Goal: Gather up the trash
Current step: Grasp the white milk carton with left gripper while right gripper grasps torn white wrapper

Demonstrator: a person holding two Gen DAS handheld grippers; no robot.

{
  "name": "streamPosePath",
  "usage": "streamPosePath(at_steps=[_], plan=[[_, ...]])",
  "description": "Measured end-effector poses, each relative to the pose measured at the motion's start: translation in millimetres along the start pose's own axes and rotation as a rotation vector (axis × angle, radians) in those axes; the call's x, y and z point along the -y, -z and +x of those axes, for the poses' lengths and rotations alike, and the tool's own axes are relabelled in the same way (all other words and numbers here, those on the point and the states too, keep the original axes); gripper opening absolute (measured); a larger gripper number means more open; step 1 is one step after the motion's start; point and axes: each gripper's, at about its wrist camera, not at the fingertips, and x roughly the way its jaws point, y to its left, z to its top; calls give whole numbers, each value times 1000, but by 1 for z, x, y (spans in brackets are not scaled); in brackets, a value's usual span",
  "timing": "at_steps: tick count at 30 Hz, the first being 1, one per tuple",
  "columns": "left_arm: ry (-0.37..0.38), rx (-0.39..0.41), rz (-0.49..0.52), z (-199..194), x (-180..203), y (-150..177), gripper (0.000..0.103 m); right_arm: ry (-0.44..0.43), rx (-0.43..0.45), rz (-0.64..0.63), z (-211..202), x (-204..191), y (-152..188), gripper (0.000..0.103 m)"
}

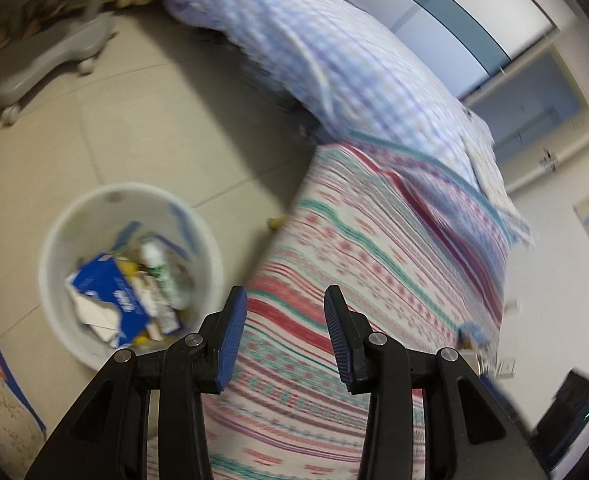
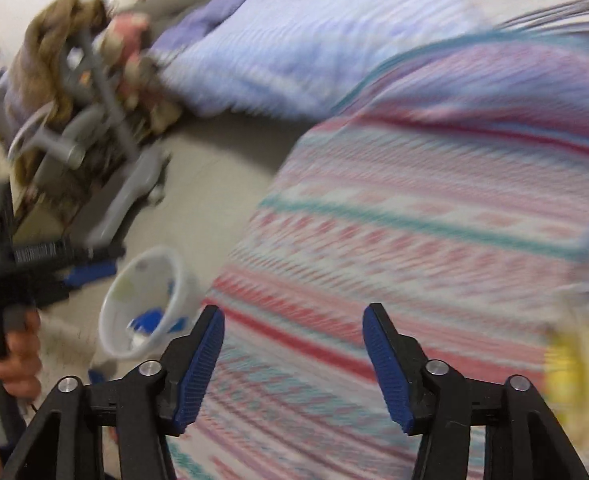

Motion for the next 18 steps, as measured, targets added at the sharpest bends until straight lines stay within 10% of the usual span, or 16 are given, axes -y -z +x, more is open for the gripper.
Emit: streamPosePath(at_steps=[7,18], plan=[[40,-52,163,24,87,33,52,115,158,318,-74,134,1,67],[67,-121,324,64,183,85,54,300,96,754,-125,320,35,67]])
